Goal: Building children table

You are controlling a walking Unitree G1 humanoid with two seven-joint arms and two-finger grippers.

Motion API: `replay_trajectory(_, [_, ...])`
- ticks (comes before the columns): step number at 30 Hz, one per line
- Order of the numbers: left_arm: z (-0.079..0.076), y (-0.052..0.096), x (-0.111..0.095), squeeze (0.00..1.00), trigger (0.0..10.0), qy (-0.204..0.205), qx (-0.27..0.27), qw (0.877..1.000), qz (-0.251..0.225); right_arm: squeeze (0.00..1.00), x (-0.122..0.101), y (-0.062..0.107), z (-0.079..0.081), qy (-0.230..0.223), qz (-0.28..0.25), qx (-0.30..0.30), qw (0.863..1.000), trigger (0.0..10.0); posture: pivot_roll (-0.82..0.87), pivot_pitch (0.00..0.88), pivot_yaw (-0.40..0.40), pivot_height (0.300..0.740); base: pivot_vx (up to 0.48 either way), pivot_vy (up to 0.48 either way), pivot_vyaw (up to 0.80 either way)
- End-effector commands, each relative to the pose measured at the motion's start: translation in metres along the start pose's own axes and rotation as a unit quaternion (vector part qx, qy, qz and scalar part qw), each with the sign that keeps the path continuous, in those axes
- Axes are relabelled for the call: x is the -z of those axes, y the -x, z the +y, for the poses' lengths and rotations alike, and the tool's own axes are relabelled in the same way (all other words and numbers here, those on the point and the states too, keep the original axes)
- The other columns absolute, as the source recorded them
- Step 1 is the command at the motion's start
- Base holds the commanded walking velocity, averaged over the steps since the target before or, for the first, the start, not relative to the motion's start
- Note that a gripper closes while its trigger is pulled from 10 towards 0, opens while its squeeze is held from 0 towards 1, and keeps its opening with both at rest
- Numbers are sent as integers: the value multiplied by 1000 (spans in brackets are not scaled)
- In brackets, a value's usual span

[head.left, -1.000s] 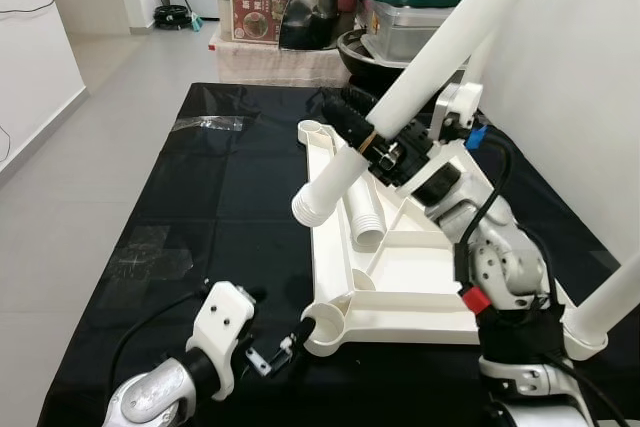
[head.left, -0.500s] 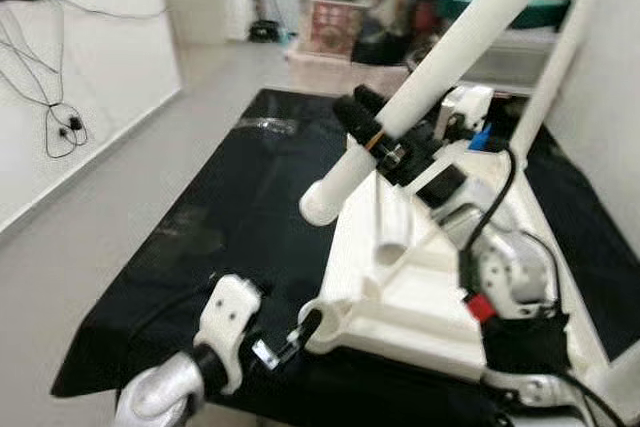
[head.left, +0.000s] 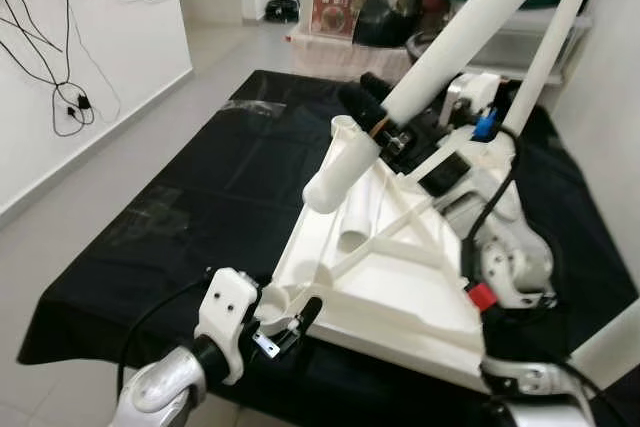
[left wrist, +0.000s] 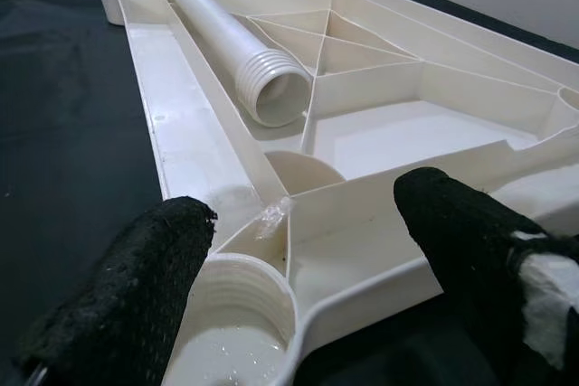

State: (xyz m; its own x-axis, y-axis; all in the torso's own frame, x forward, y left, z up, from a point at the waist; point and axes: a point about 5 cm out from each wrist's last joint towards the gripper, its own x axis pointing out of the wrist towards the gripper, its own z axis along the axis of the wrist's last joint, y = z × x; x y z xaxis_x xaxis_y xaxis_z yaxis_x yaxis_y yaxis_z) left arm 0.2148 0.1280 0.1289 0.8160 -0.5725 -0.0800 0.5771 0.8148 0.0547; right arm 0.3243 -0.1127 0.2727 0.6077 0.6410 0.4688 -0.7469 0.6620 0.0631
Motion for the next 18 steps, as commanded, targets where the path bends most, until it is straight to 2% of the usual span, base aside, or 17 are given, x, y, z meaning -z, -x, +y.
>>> replay_trajectory(1, [1, 1, -1, 0, 10000, 0, -3, 1000, -4, 0, -1, 1, 1, -5, -5, 1, 1000, 0, 82, 0, -102, 740, 0, 0, 0])
replay_trajectory(7, [1, 1, -2, 0, 10000, 3, -5, 1000, -7, 0, -1, 0, 1, -9, -8, 6, 1000, 0, 82, 0, -102, 740, 0, 0, 0])
replay_trajectory(9, [1, 0, -3, 0, 10000, 2, -4, 1000, -9, 0, 0, 0, 1, -10, -8, 8, 1000, 0, 82, 0, -102, 740, 0, 285, 0])
replay_trajectory(18, [0, -1, -3, 0, 10000, 0, -4, 1000, -10, 0, 0, 0, 2, -12, -10, 10, 1000, 0, 82, 0, -102, 740, 0, 480, 0])
